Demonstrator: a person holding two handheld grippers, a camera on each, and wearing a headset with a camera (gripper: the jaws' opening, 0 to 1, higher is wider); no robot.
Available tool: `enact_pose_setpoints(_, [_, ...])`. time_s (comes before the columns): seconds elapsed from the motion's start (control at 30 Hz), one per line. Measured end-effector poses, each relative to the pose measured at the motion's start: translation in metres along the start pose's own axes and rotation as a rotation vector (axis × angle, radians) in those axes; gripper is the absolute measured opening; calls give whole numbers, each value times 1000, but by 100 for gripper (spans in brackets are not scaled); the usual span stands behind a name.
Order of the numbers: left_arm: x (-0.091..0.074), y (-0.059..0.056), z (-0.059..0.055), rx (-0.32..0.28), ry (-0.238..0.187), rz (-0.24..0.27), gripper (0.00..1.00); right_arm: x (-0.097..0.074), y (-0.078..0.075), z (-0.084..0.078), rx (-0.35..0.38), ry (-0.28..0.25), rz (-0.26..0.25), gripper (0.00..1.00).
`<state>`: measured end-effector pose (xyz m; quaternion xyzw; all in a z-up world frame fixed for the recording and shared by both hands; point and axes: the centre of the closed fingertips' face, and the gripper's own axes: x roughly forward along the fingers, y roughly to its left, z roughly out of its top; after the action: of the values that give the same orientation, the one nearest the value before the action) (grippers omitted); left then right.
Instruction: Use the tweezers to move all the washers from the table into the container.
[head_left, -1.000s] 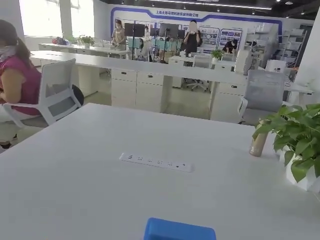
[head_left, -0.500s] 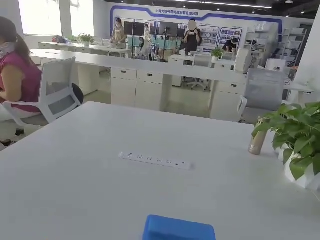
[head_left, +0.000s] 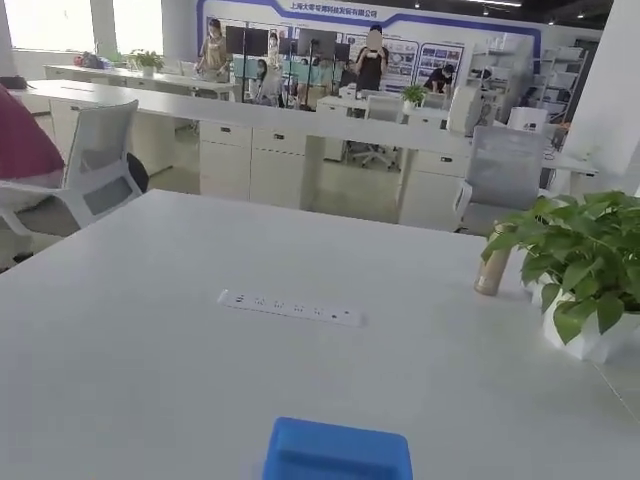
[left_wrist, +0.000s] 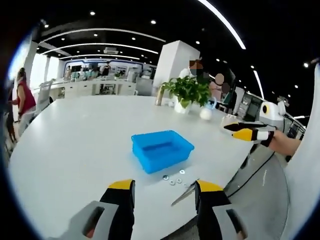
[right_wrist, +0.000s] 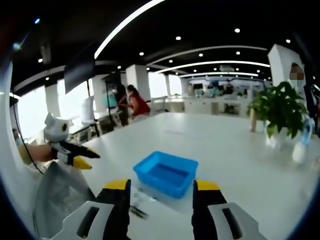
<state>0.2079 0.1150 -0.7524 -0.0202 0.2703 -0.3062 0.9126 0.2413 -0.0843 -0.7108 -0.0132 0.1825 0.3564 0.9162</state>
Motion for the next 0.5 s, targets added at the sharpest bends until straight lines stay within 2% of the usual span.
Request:
enact_pose_setpoints(0.07, [9, -7, -9, 76, 85, -43, 42, 4, 5, -3, -15, 19, 23, 44])
enact_pose_setpoints(0.1, [12, -4, -10, 117, 98, -37, 39, 6, 8, -6, -28, 37, 38, 43])
enact_pose_setpoints(0.17, [19, -2, -18, 182, 163, -42, 35, 10, 13, -12, -45, 68, 69, 41])
enact_pose_setpoints(0.2, [22, -4, -21, 192, 180, -61, 35, 13, 15, -15, -49, 82, 85, 41])
enact_pose_setpoints(0.23, [26, -6, -27, 192, 217, -84, 35, 16, 19, -19, -58, 101, 110, 40])
enact_pose_setpoints(0.3, [34, -6, -30, 222, 236, -106, 33, 22, 23, -27, -75, 134, 148, 37])
enact_pose_setpoints(0.43, [44, -11, -36, 235, 274, -164, 29, 34, 33, -43, -107, 208, 225, 35])
enact_pose_setpoints(0.5, [48, -12, -43, 249, 307, -196, 26, 40, 38, -51, -143, 240, 266, 35])
